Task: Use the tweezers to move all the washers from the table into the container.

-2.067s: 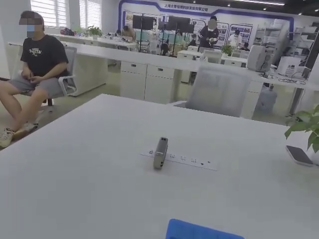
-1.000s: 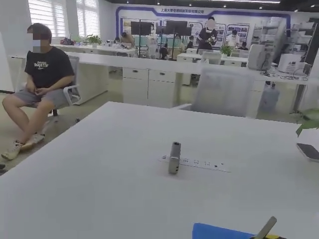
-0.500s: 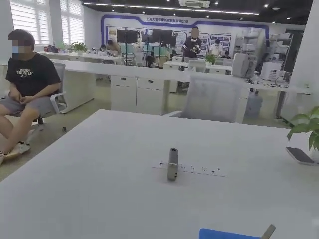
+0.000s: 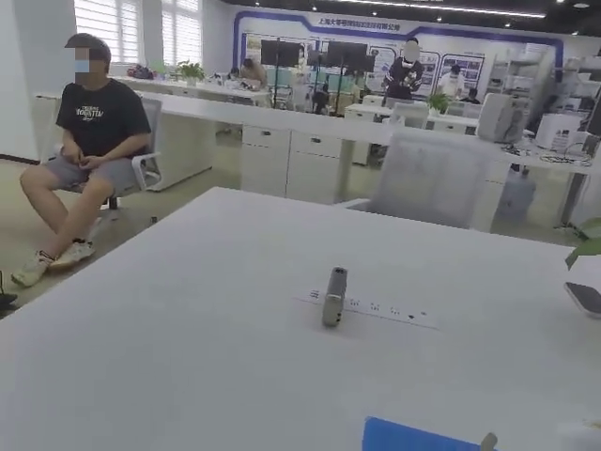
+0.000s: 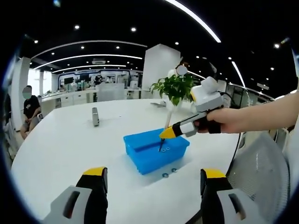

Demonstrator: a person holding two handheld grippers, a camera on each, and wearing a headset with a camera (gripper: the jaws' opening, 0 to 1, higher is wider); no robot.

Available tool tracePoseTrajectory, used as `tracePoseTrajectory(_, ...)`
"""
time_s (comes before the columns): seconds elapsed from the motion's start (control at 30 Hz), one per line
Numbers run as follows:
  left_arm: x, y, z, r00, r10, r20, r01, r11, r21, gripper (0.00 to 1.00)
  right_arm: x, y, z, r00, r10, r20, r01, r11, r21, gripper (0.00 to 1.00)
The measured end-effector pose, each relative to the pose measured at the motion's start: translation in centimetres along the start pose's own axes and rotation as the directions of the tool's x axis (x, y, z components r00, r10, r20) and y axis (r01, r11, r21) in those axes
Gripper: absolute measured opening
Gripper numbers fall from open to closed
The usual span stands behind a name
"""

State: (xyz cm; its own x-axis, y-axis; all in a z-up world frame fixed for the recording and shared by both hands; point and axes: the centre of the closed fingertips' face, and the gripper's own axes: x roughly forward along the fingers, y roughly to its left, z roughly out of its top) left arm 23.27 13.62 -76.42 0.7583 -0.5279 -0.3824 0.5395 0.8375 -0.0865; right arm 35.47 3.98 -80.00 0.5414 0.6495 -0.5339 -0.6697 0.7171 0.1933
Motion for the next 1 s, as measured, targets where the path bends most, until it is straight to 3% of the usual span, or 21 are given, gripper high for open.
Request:
tracePoseTrajectory(0.13,0.0,-0.1,0.1,1.0,-0.003,0.003,0.003,1.0,0.007,0.82,0.2,-0.2,-0.2,0.9997,0.02,-0.009,-0.02,1.0,-0.016,0.03)
tracePoseTrajectory(0.4,-0.3,0.6,0.3,0.9991,0.028,0.031,-0.027,0.999,-0.035,0.83,0.6,-0.1,-0.5,0.9986,0.049,-0.021,-0.05,0.998,-0.027,0.03)
tracePoseTrajectory(0.5,-0.3,0.8,0.0,0.999,0.042,0.014,-0.041,0.999,-0.026,0.83,0.7,0.1,-0.7,0.9979,0.058,-0.03,-0.059,0.998,-0.034,0.03)
tracePoseTrajectory(1.0,-0.2,0.4,-0.2,0.9998,0.021,0.001,-0.021,0.999,-0.025,0.81,0.9,-0.1,-1.1,0.9971,0.058,-0.049,-0.06,0.997,-0.051,0.03)
